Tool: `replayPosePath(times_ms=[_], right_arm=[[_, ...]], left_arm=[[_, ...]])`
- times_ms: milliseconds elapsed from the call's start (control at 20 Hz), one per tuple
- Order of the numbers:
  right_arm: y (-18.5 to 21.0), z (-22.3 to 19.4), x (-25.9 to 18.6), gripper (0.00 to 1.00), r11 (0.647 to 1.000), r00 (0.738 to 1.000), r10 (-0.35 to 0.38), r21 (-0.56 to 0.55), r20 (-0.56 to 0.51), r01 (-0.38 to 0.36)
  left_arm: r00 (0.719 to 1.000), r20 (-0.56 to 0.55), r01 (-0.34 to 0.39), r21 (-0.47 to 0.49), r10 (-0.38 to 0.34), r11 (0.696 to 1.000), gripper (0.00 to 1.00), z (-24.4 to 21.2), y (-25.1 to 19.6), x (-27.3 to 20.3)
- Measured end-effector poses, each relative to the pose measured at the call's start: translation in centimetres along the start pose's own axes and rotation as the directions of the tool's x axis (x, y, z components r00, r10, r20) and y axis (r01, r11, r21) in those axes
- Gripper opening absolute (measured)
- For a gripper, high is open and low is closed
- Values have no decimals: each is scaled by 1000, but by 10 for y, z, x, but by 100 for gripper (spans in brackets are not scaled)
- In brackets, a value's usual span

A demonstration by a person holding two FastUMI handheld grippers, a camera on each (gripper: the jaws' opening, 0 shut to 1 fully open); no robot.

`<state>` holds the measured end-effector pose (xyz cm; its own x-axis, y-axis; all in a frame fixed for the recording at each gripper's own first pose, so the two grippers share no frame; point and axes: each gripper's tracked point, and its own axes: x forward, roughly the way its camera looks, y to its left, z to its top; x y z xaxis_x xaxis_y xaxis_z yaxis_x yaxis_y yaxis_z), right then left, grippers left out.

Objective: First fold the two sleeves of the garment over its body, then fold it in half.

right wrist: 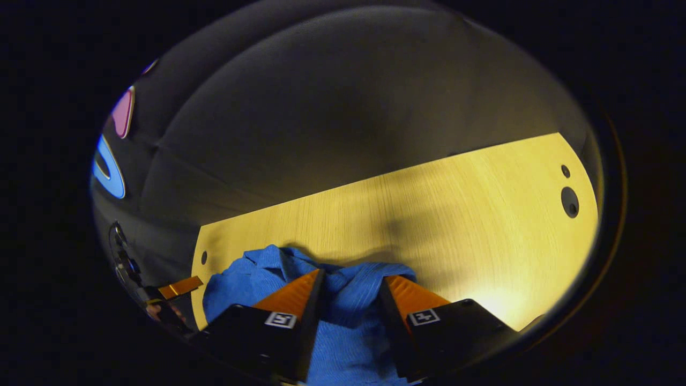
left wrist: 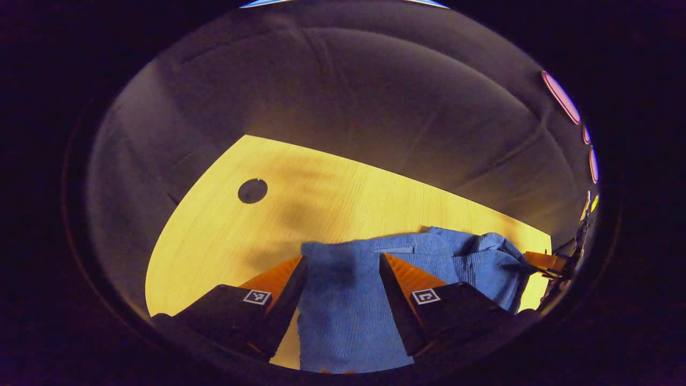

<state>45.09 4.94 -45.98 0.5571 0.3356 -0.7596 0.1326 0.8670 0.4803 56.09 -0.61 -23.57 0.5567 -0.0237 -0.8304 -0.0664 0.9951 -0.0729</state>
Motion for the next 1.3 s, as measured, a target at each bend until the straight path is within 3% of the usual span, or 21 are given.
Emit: replayPosePath(times_ms=[100, 150, 400, 650, 800, 1000, 1150, 1300], right_arm=[[9, 20, -8, 83, 999, 996, 26, -38, 88, -22], [13, 32, -13, 97, 998, 991, 33, -49, 133, -27], [2, 50, -62, 97, 990, 979, -24, -133, 203, 52], [33, 43, -158, 99, 937, 942, -30, -319, 334, 143], [64, 14, -229, 99, 928, 916, -4, -340, 401, 153], [91, -21, -339, 99, 913, 829, 25, -350, 558, 208], [105, -56, -409, 98, 914, 761, 37, -329, 647, 236], [116, -94, -459, 97, 915, 721, 73, -334, 689, 227]], left_arm=[[1000, 25, 6, 31, -7, 999, 80, 3, -14, -9], [999, 34, 18, 53, -19, 998, 81, 4, -20, -14], [991, 126, 23, 151, -42, 988, 81, 2, -42, -57], [965, 257, -14, 262, -56, 965, 81, -23, -62, -127], [926, 360, -4, 312, -114, 950, 81, -49, -79, -194], [852, 488, 54, 278, -190, 959, 81, -94, -92, -297], [788, 584, 40, 267, -195, 963, 81, -128, -77, -355], [726, 661, 25, 250, -190, 968, 81, -163, -73, -394]])
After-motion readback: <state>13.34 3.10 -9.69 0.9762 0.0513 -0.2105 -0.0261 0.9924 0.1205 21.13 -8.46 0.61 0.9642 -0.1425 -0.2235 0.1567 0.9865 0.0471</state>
